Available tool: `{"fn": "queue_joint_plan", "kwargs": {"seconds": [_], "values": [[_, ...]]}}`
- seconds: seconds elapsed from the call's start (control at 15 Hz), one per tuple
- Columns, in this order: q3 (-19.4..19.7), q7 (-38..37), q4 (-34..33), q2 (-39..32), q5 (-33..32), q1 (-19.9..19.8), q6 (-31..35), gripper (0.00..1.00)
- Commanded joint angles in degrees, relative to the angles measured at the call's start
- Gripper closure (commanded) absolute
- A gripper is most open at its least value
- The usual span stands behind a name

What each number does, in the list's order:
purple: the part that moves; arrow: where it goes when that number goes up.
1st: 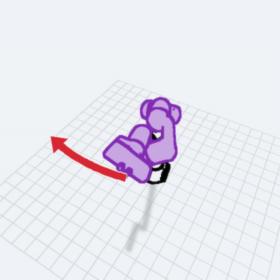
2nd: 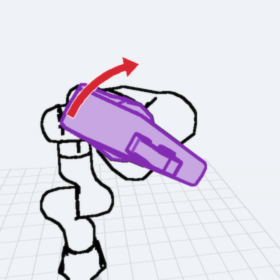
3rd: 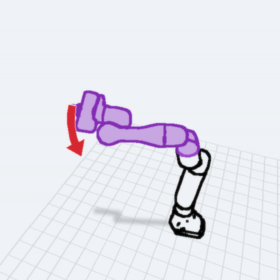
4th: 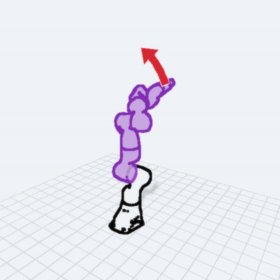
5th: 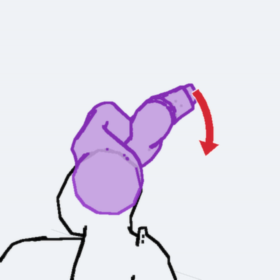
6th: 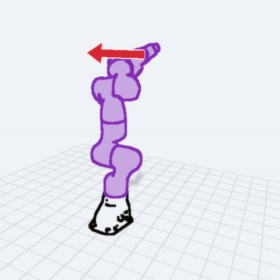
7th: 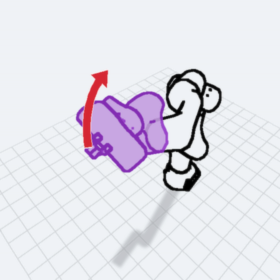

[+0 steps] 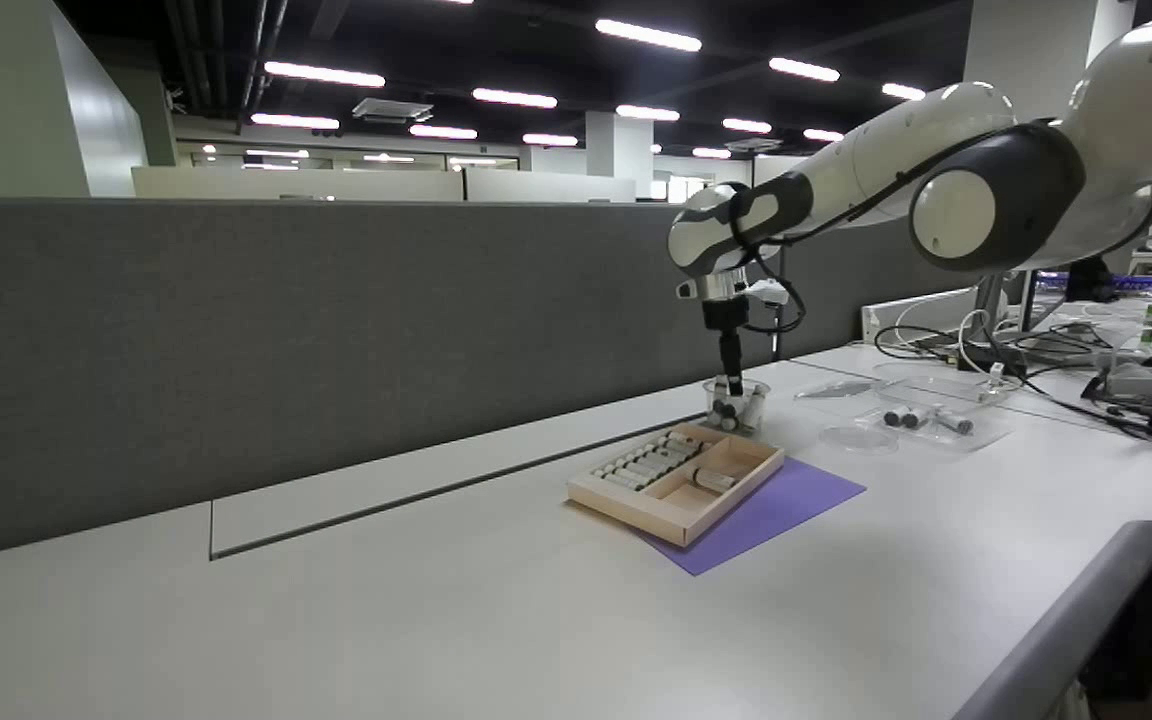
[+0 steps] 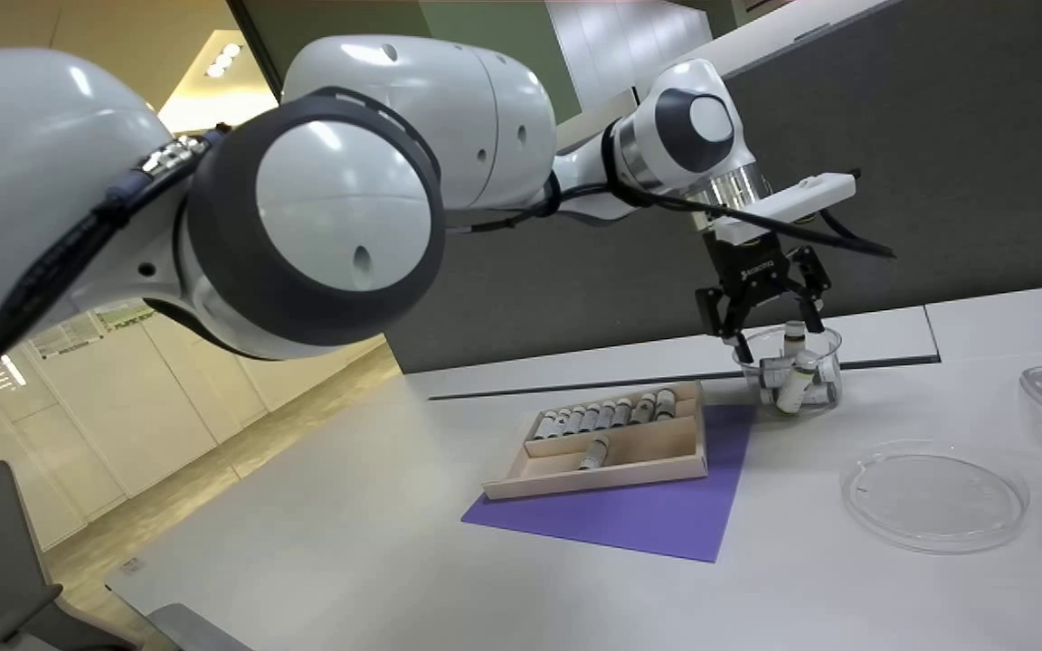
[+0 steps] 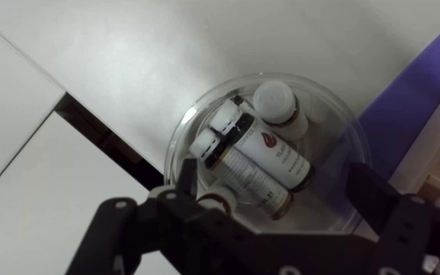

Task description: Take one bottle from the container on the left and place it on the tray

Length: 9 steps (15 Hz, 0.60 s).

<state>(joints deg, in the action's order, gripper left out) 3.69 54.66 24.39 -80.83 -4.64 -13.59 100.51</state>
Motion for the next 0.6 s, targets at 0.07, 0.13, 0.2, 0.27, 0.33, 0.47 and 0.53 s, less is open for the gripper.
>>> {"fn": "queue_joint_plan", "kwargs": {"seconds": [0.07, 0.13, 0.2, 0.27, 0.33, 0.47, 0.53], "values": [[0.7, -2.5, 0.8, 0.7, -0.1, -0.4, -2.1, 0.0], [0.6, -2.5, 0.9, 0.8, 0.0, -0.6, -2.5, 0.0], [0.6, -2.7, 0.9, 0.7, 0.1, -0.7, -2.8, 0.0], [0.7, -2.7, 0.9, 0.7, 0.1, -0.8, -3.1, 0.01], [0.7, -2.9, 1.0, 0.7, 0.2, -0.9, -3.5, 0.25], [0.9, -3.7, 1.1, 0.8, 0.1, -1.1, -4.5, 0.3], [0.6, -4.1, -4.4, -2.1, -0.3, -1.4, -7.5, 0.4]]}}
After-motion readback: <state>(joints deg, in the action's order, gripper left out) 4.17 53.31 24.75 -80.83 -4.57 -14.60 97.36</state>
